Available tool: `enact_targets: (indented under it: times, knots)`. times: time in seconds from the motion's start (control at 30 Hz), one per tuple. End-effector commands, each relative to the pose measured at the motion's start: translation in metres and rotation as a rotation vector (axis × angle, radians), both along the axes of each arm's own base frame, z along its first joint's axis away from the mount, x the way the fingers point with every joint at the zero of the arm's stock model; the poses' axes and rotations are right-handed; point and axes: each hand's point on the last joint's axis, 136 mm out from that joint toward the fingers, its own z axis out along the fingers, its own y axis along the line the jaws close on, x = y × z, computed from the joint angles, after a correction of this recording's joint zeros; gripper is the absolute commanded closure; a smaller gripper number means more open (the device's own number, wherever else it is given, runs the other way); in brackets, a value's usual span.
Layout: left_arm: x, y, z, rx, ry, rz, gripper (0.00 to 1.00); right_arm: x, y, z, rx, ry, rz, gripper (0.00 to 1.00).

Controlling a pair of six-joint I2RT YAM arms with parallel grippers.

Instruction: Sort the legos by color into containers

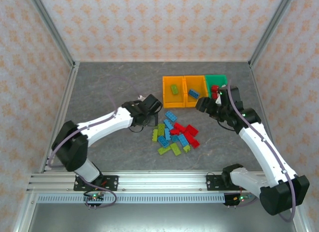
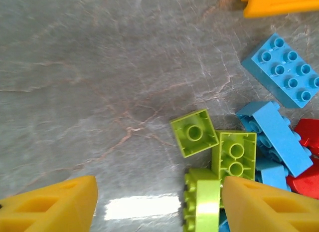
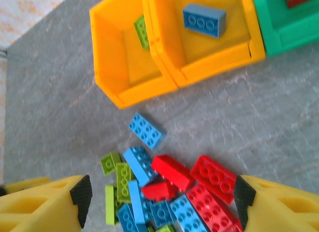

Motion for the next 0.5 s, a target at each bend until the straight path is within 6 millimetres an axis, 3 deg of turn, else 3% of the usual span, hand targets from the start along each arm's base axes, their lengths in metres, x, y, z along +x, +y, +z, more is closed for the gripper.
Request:
enact_targets:
  times: [0.0, 0.17, 0.47]
  knots:
    - [0.020, -0.022, 0.002, -0.093, -0.018, 0.045, 0.32, -0.020, -0.003, -0.012, -0.017, 0.062, 0.022, 0.23]
    - [0.035, -0.026, -0.019, -0.101, 0.002, 0.126, 0.29, -0.018, -0.003, -0.010, -0.021, 0.058, 0.023, 0.23]
    - [0.039, -0.029, -0.057, -0.128, 0.095, 0.156, 0.37, -0.026, -0.008, -0.013, -0.024, 0.059, -0.003, 0.22]
